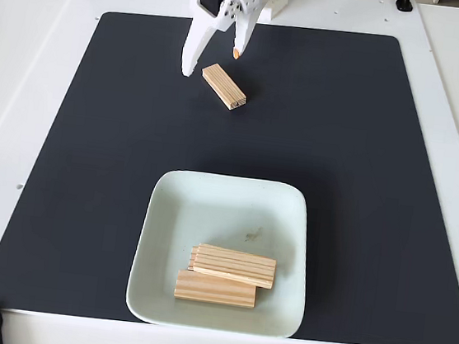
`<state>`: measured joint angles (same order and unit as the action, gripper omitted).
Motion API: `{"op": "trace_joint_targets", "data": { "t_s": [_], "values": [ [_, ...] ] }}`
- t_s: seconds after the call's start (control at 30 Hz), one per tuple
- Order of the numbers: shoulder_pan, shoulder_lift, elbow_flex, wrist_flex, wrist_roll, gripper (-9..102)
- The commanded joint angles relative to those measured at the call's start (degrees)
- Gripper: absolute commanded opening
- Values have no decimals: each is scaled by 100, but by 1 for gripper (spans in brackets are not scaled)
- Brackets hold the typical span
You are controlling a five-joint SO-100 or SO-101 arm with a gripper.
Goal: Pick up the wooden block and place them on the plate.
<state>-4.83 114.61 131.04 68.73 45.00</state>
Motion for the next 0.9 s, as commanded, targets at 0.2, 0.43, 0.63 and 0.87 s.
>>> {"op": "trace_joint_targets", "data": {
  "t_s": [0.2,0.43,0.63,0.87],
  "values": [
    [79,-501,-387,-589,62,41],
    [35,-949,-721,-606,79,41],
    [26,-1081,-694,-606,79,41],
    [44,-1248,-624,-606,79,31]
  ]
}}
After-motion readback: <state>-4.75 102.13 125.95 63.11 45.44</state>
